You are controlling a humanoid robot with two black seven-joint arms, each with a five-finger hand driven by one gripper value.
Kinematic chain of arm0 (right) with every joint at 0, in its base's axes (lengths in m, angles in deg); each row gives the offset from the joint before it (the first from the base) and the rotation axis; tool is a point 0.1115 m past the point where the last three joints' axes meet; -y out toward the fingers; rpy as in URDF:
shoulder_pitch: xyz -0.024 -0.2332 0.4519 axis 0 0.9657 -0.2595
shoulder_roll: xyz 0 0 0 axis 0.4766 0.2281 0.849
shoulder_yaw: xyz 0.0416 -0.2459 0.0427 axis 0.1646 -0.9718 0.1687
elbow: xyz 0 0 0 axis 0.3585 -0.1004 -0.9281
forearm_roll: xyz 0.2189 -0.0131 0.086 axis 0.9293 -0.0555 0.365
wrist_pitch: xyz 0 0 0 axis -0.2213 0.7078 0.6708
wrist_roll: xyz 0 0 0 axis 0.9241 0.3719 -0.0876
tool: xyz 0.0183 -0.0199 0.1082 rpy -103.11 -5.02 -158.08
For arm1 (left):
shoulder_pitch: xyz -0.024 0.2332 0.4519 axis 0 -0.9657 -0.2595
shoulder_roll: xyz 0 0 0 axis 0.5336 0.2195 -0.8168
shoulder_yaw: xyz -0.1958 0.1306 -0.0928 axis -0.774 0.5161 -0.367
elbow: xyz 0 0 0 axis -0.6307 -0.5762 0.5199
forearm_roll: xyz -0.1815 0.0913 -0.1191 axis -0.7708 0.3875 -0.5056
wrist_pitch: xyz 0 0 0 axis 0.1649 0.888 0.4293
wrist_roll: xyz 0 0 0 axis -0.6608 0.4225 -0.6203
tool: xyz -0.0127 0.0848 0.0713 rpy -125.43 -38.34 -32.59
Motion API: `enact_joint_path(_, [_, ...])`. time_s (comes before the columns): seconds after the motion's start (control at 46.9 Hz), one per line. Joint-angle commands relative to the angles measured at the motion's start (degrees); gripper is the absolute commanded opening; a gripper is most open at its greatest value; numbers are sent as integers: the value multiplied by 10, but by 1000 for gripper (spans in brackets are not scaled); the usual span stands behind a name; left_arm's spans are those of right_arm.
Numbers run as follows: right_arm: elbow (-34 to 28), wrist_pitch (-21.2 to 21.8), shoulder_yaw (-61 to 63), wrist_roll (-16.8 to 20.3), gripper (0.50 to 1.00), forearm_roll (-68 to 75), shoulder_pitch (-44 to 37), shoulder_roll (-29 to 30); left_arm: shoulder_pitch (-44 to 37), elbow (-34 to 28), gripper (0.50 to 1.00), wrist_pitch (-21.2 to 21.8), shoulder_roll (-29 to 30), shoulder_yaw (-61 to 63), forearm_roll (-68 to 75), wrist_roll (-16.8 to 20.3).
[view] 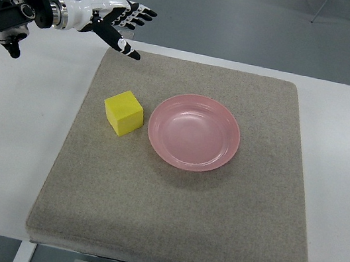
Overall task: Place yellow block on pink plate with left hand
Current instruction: 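Reach the left hand forward and down toward the yellow cube, then close the left hand fingers around the yellow cube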
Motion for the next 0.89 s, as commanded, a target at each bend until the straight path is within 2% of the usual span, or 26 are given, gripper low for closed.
enact_joint_path(0.0, [0,0,0,0,924,0,0,0,15,41,986,-35,33,-1,46,1])
enact_joint_path(0.213, [0,0,0,0,924,0,0,0,61,107,986,-97,92,-1,139,7])
enact_joint_path(0.405, [0,0,0,0,924,0,0,0,63,156,986,-130,117,-1,206,11])
enact_joint_path(0.874, [0,0,0,0,924,0,0,0,29,170,984,-130,82,-1,241,14])
